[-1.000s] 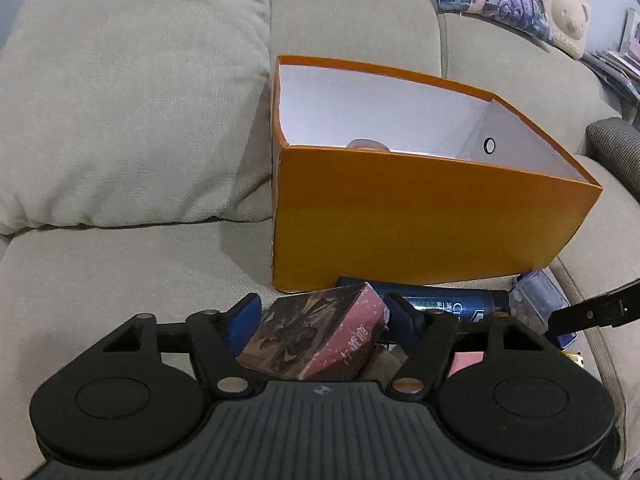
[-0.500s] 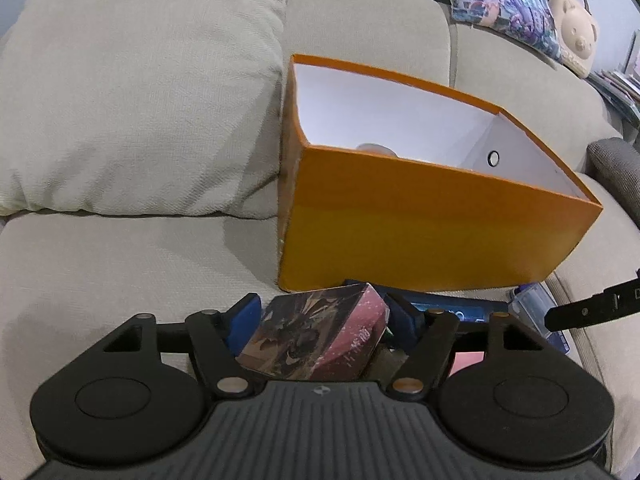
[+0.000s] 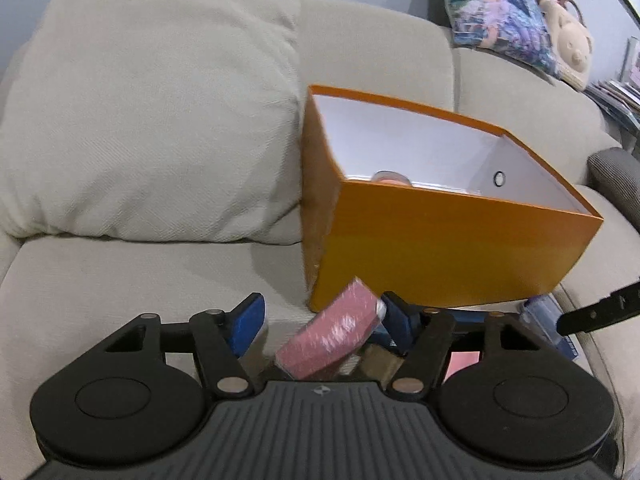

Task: Organize rigid objects
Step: 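Grasp the pink card box with the left tool and lift it, then grasp the clear pill box with the right tool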

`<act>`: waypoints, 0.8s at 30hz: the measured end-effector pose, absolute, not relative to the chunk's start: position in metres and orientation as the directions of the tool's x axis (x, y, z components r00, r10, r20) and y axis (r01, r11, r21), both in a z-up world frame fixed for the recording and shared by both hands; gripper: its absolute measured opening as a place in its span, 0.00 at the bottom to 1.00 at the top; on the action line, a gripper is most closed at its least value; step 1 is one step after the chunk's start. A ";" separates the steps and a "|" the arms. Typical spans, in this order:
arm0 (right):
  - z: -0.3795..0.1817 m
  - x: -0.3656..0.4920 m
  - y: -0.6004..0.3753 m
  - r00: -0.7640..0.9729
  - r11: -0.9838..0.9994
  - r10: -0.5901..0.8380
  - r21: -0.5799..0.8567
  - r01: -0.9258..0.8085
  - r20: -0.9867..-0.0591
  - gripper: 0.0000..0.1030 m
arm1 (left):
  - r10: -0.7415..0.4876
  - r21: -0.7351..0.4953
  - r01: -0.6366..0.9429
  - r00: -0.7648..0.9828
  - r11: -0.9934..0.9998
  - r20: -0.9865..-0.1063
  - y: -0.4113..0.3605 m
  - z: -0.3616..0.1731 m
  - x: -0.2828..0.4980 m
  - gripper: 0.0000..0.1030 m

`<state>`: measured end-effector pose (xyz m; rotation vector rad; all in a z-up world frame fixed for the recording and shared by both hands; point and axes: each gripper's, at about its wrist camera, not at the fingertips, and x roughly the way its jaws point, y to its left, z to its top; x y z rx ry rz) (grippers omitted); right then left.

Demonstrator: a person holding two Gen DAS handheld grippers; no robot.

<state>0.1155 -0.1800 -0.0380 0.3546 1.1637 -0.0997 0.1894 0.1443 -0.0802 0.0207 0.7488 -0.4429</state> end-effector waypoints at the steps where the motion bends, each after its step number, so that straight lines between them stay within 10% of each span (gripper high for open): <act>1: -0.038 0.115 -0.179 0.398 0.941 0.105 0.221 0.258 -0.911 0.69 | -0.375 -0.142 0.389 0.629 0.910 -0.681 0.145 -0.083 0.193 0.70; 24: -0.042 0.110 -0.196 0.412 0.952 0.057 0.174 0.252 -0.909 0.68 | -0.315 -0.162 0.290 0.626 0.943 -0.714 0.151 -0.101 0.217 0.55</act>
